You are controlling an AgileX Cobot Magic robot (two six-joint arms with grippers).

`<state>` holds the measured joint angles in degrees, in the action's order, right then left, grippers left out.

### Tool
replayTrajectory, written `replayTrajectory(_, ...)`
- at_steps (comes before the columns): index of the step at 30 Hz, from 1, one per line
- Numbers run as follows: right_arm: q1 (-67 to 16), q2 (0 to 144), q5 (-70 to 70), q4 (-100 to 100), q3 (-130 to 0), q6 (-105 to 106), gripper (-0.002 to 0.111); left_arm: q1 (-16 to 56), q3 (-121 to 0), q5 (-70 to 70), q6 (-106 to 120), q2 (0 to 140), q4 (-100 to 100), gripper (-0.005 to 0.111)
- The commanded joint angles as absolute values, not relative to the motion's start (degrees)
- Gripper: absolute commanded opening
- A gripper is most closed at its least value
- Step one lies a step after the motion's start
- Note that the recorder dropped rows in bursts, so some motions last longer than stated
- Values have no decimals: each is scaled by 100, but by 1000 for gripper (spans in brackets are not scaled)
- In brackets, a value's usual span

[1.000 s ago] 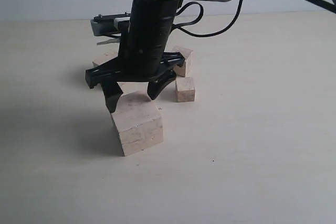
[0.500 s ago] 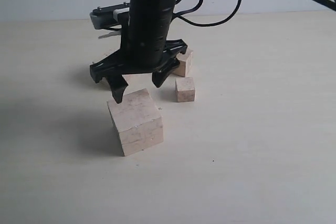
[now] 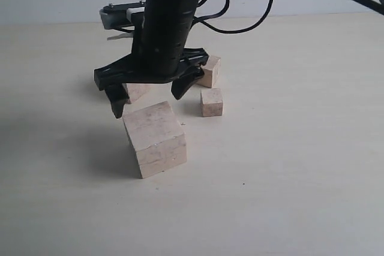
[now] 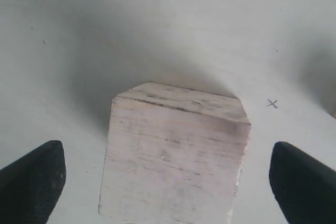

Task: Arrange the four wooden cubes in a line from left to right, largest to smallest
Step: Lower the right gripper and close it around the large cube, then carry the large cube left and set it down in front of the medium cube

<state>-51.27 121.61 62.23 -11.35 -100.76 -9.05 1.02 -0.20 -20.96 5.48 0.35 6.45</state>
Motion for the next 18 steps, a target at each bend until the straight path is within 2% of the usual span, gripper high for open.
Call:
replayTrajectory(1, -5130, 12423, 6174, -1186, -10108, -911, 101, 126, 0, -2033, 544, 0, 638, 0)
replayTrajectory(10, -5130, 12901, 6536, -1169, -10108, -911, 101, 126, 0, -2033, 544, 0, 638, 0)
replayTrajectory(12, -5130, 12926, 6706, -1116, -10108, -911, 96, 126, 0, -2033, 544, 0, 638, 0)
replayTrajectory(13, -5130, 12911, 6732, -1116, -10108, -911, 87, 126, 0, -2033, 544, 0, 638, 0)
replayTrajectory(15, -5130, 12838, 6732, -1129, -10108, -742, 60, 126, 0, -2033, 544, 0, 638, 0)
replayTrajectory(16, -5130, 12776, 6732, -1139, -10108, -451, 40, 126, 0, -2033, 544, 0, 638, 0)
replayTrajectory(18, -5130, 12700, 6744, -1139, -10108, 0, 17, 126, 0, -2033, 544, 0, 638, 0)
